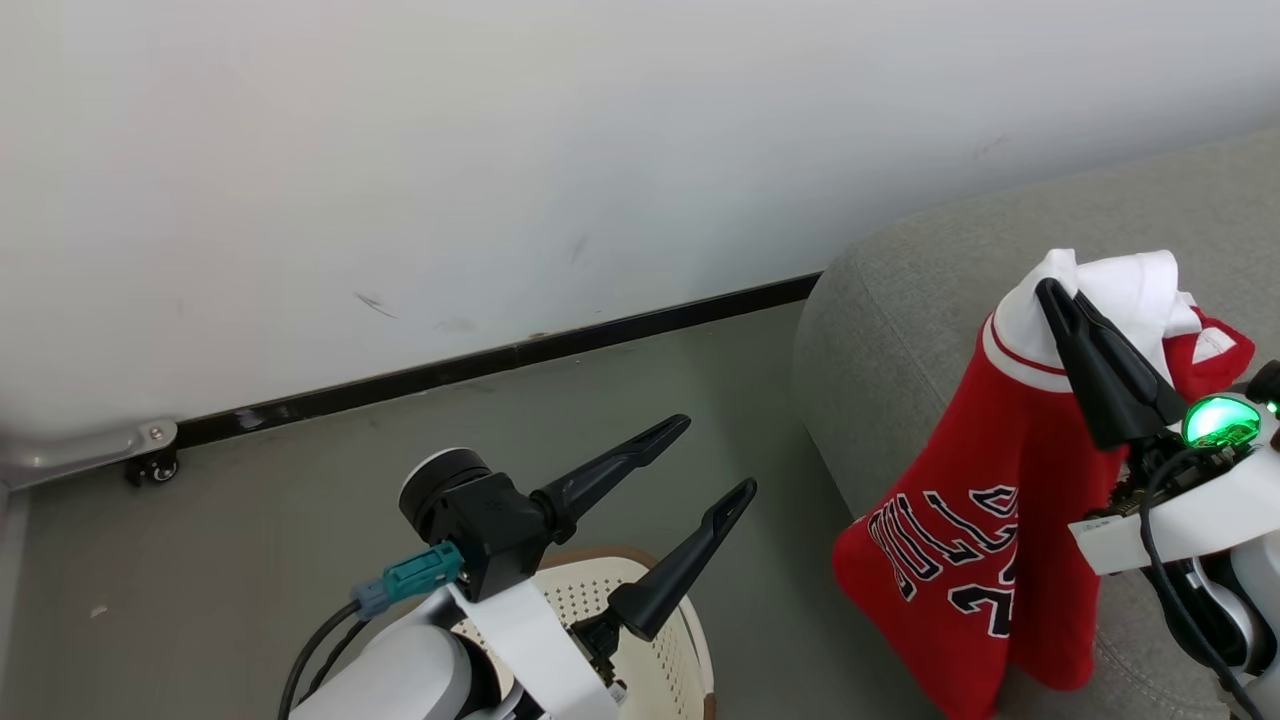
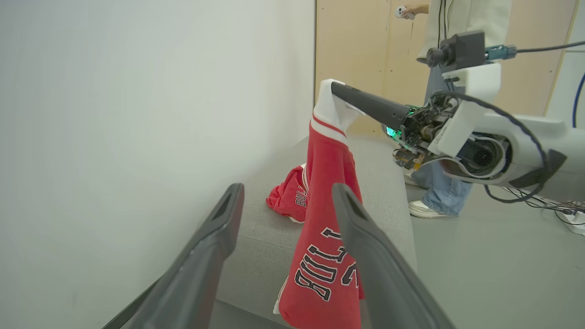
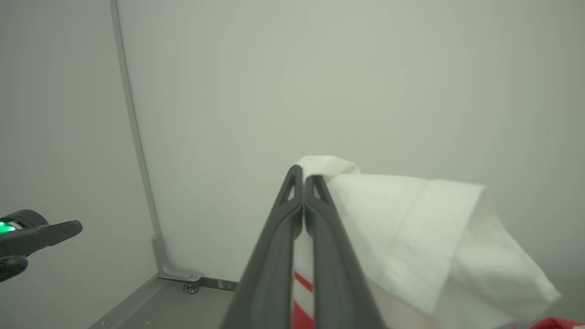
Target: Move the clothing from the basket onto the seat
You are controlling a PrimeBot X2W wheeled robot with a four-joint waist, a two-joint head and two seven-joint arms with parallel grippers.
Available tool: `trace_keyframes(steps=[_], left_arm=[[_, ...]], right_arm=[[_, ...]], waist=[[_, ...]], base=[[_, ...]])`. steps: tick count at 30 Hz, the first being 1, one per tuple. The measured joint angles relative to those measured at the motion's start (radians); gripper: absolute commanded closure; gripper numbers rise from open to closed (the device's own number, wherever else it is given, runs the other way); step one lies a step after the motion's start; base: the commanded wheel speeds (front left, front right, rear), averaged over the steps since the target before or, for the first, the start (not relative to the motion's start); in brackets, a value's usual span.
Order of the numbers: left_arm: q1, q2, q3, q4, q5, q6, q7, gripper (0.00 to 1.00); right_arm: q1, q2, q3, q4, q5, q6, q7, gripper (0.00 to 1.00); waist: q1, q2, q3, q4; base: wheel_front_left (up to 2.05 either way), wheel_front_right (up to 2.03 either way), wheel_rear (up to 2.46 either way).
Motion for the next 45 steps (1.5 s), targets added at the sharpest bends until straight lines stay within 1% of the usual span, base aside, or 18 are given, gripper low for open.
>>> trace_keyframes(steps=[5,10,16,20,26,30,38,45], left_arm=[[0.0,0.002,-0.002,0.0,-0.004,0.0,0.0,0.0],[0.0,0.005,-0.001,-0.002,-0.004,0.0,0.0,0.0],[0.0,0.024,0.002,-0.018,-0.002,0.0,0.0,0.0],[0.0,0.027,0.008,-0.035,0.004,0.005,0.001,0.0],[-0.025,0.04,0.025,-0.062,0.016,0.012,0.01,0.0],[-0.038,0.047,0.033,-0.081,0.021,0.019,0.018,0.0],[-0.067,0.053,0.04,-0.114,0.039,0.029,0.027,0.0],[-0.085,0.059,0.041,-0.135,0.05,0.032,0.036,0.0]], right_arm=[[-0.013,-0.02,0.007,0.034,-0.002,0.0,0.0,1.0],[-0.101,-0.039,-0.017,0.063,-0.001,0.0,0.0,1.0],[-0.249,-0.058,-0.042,0.091,0.012,0.0,0.039,1.0],[-0.379,-0.076,-0.099,0.116,0.023,0.0,0.068,1.0],[-0.571,-0.122,-0.186,0.156,0.022,0.0,0.114,1.0],[-0.66,-0.158,-0.202,0.187,0.012,0.0,0.154,1.0],[-0.778,-0.207,-0.244,0.265,-0.011,0.0,0.204,1.0],[-0.836,-0.243,-0.291,0.332,-0.012,0.0,0.203,1.0]], waist=[[0.0,0.0,0.009,-0.019],[0.0,0.0,0.027,-0.032],[0.0,0.0,0.058,-0.038],[0.0,0.0,0.082,-0.039],[0.0,0.0,0.121,-0.036],[0.0,0.0,0.148,-0.032],[0.0,0.0,0.197,-0.024],[0.0,0.0,0.235,-0.018]], base=[[0.0,0.0,0.0],[0.0,0.0,0.0],[0.0,0.0,0.0],[0.0,0.0,0.0],[0.0,0.0,0.0],[0.0,0.0,0.0],[0.0,0.0,0.0],[0.0,0.0,0.0]])
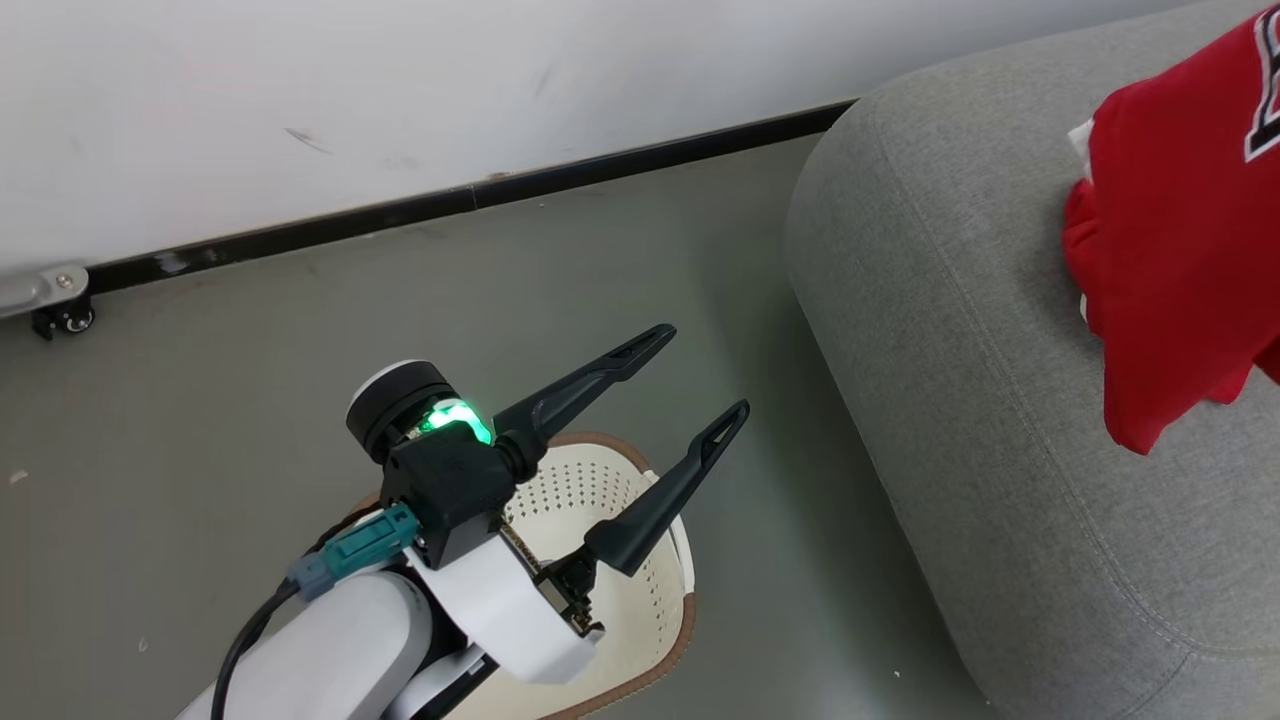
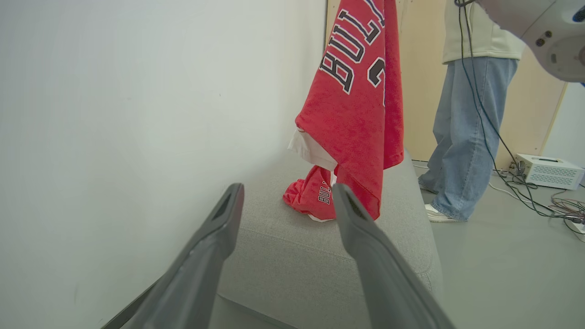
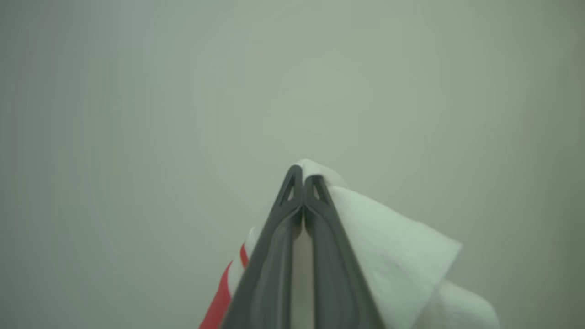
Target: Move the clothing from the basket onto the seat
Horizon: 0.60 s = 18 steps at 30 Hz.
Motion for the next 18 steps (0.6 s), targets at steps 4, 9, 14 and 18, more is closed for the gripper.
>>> trace_keyframes(steps=[4,9,14,18], left_arm=[[-0.002,0.008,0.004,-0.008,0.0,0.002,0.004,0.0],[-0.007,0.013,0.007,-0.017,0.004,0.006,0.009,0.0],[-0.008,0.017,0.007,-0.023,0.009,0.01,0.012,0.0],[-0.008,0.017,0.007,-0.029,0.009,0.01,0.018,0.0]], right_arm=[[-0.042,-0.017,-0.027,0.011,0.0,0.0,-0.013,1.0],[-0.07,-0.042,-0.043,0.02,-0.032,0.0,-0.027,1.0],[-0.068,-0.044,-0.034,0.055,-0.053,0.0,-0.036,1.0],[-0.034,-0.042,-0.004,0.092,-0.062,0.0,-0.036,1.0]], waist=[[0.0001,0.0,0.016,0.002],[0.0,0.0,0.03,-0.001],[0.0,0.0,0.038,-0.008],[0.0,0.0,0.046,-0.012]], base=[[0.0,0.0,0.0],[0.0,0.0,0.0],[0.0,0.0,0.0],[0.0,0.0,0.0]])
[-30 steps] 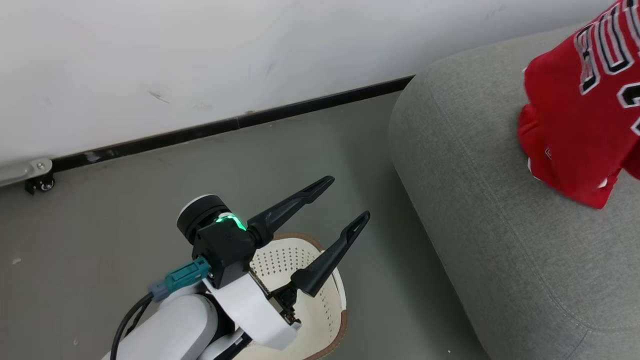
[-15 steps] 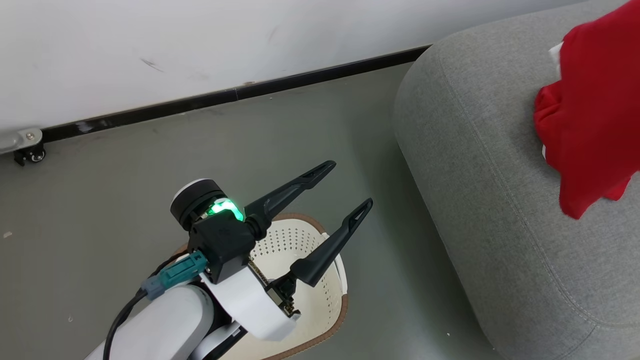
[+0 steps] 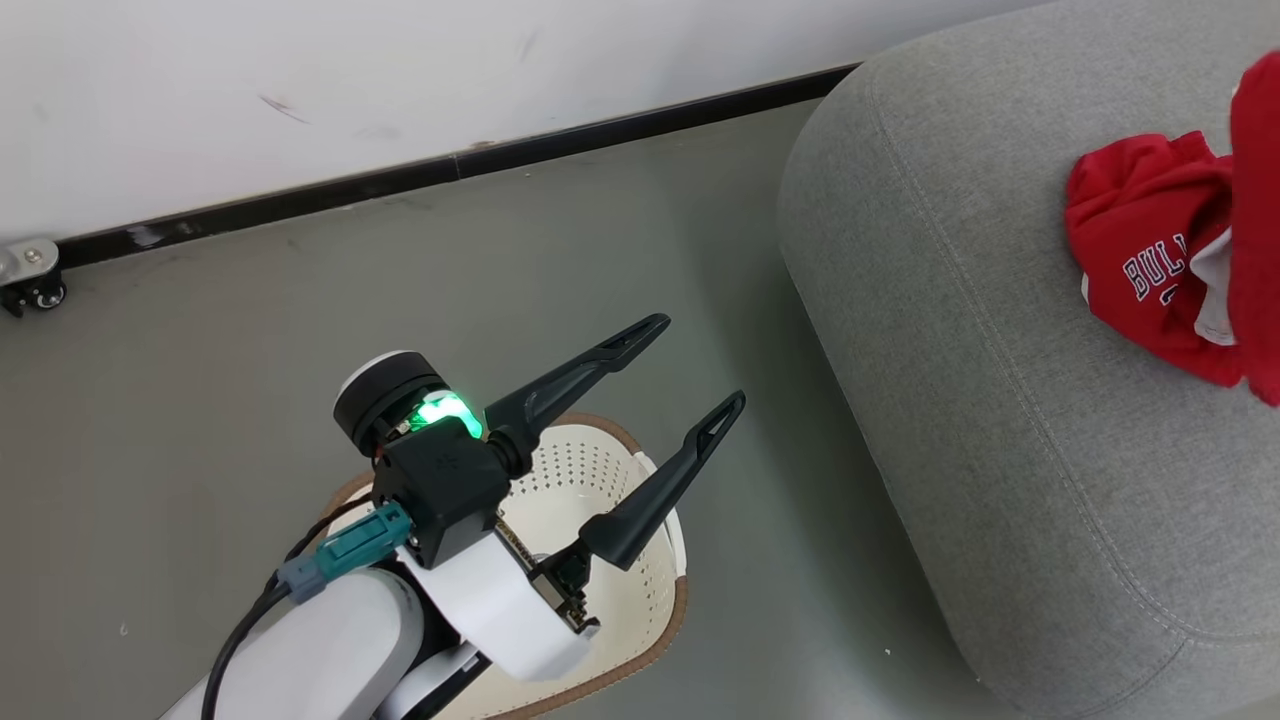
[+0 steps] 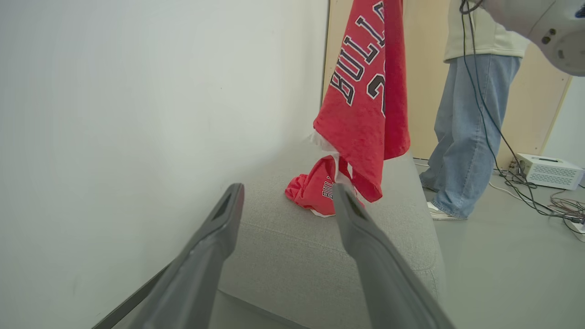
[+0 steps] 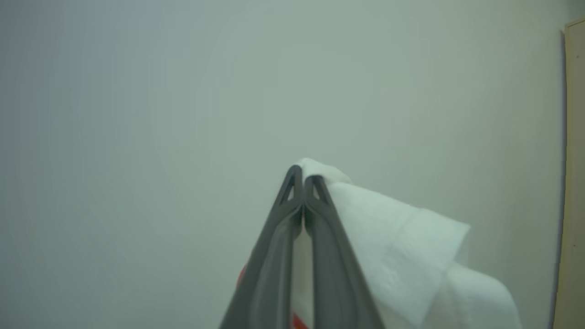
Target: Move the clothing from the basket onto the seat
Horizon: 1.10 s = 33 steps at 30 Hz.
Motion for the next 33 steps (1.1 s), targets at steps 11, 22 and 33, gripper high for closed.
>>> trace_keyframes(steps=[11,22,33], left_arm=[[-0.002,0.006,0.001,-0.014,0.0,0.012,0.009,0.0],[-0.004,0.008,0.001,-0.026,0.012,0.021,0.009,0.0],[-0.014,-0.004,-0.025,-0.036,0.026,0.02,0.012,0.0]], right_arm=[[0.208,0.076,0.02,0.139,-0.007,0.0,-0.053,1.0],[0.347,0.112,0.034,0.255,-0.014,0.0,-0.107,1.0],[0.433,0.152,0.02,0.4,-0.051,0.0,-0.122,1.0]], waist=[[0.0,0.0,0.028,0.001],[0.0,0.0,0.058,0.007],[0.0,0.0,0.091,0.013]], base=[[0.0,0.0,0.0],[0.0,0.0,0.0],[0.0,0.0,0.0]])
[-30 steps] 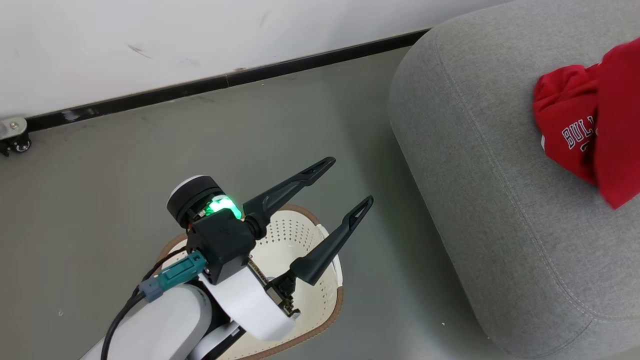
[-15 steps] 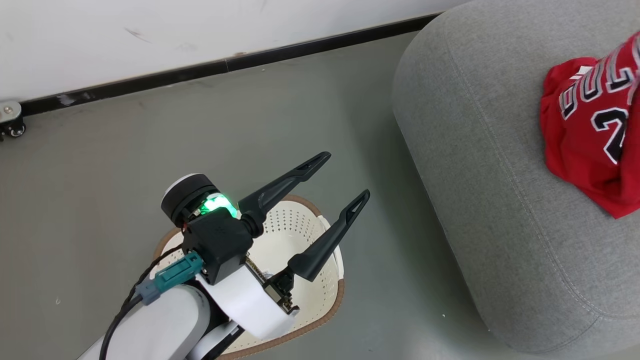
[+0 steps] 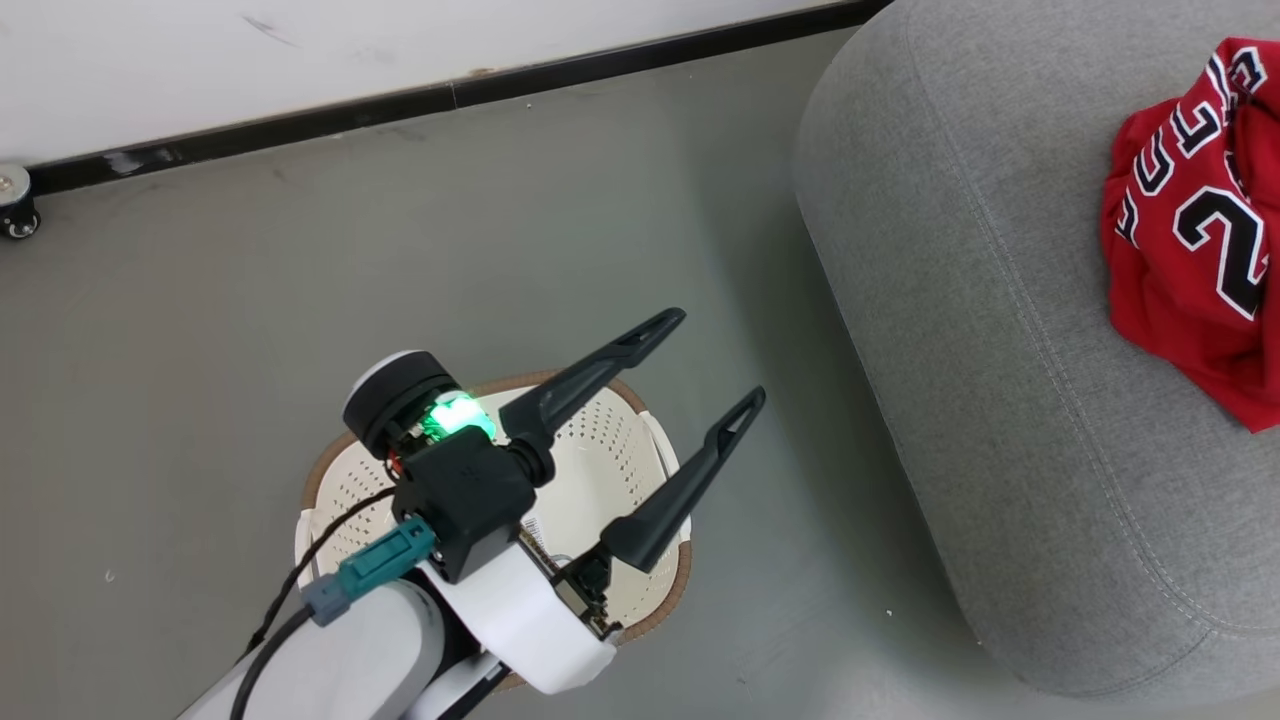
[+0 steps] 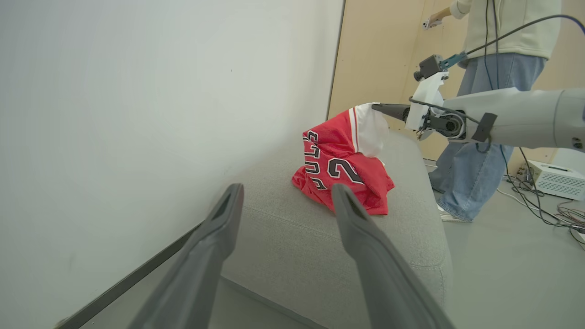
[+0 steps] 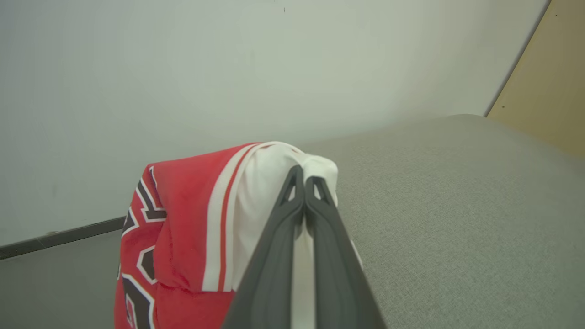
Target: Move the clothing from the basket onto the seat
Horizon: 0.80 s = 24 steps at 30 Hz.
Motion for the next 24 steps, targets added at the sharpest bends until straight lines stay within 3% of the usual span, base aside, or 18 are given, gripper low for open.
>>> trace_keyframes(steps=[17,22,24], left_arm=[[-0.01,-0.023,-0.052,-0.002,0.021,-0.01,0.004,0.0],[-0.015,-0.026,-0.055,0.01,0.026,-0.01,0.004,0.0],[-0.015,-0.027,-0.055,0.015,0.026,-0.01,0.003,0.0]], right_arm=[[0.008,0.053,-0.034,0.114,-0.052,0.0,-0.018,1.0],[0.007,0.07,-0.053,0.134,-0.053,0.0,-0.028,0.53],[0.007,0.077,-0.063,0.134,-0.051,0.0,-0.031,0.07]], waist=[[0.0,0.0,0.046,0.003],[0.0001,0.0,0.049,-0.004],[0.0,0.0,0.049,-0.008]], base=[[0.0,0.0,0.0],[0.0,0.0,0.0],[0.0,0.0,0.0]])
